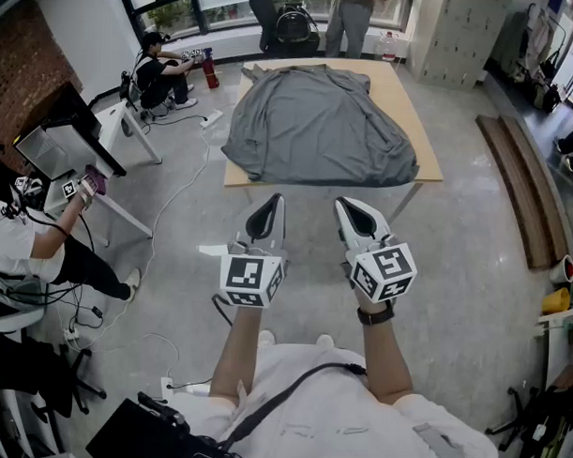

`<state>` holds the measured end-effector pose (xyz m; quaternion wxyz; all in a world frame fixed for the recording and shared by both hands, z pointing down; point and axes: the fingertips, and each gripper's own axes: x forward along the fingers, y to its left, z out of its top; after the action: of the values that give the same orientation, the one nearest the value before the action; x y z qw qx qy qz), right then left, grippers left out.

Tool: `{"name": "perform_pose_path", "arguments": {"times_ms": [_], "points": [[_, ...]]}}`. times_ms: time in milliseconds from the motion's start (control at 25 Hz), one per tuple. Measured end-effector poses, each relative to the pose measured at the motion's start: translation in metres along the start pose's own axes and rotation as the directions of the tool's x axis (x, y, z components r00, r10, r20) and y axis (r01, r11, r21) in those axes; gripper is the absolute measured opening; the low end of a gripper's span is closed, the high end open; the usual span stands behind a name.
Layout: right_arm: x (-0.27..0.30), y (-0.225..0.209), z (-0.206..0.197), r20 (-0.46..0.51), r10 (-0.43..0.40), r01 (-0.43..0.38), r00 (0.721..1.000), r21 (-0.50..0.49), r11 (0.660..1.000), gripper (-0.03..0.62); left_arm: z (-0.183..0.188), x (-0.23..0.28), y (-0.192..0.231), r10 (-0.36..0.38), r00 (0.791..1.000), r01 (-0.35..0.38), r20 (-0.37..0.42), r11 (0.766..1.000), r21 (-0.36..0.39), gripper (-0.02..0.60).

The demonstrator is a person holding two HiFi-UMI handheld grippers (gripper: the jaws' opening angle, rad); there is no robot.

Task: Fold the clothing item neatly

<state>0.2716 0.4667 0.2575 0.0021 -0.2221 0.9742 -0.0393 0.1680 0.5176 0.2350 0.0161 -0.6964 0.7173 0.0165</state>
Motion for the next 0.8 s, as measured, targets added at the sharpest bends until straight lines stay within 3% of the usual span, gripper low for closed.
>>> {"name": "perform_pose_path", "arguments": {"times_ms": [200,440,640,800], "points": [[-0.024,-0.034,0.001,-0.006,0.023,-0.023,1.0,-0.006,1.0,0.002,0.002,0.024,-0.036,0.007,1.0,-0.007,0.01,1.0,-0.003,0.0],[-0.039,-0.069,-0.01,-0.016,0.027,-0.026,0.999,0.076,0.997,0.005,0.002,0.046,-0.089,-0.064,0.998,0.064,-0.009,0.997,0.043,0.0],[-0.018,-0.073,-0.037,-0.058,0.077,-0.069,0.995,0.129,0.989,0.006,-0.014,0.069,-0.07,-0.021,0.999,0.022,-0.036,1.0,0.019,0.0],[0.016,-0.098,-0.053,-0.103,0.06,-0.043,0.993,0.16,0.986,0.006,-0.029,0.106,-0.047,-0.021,0.999,0.021,-0.031,1.0,-0.007,0.0]]}}
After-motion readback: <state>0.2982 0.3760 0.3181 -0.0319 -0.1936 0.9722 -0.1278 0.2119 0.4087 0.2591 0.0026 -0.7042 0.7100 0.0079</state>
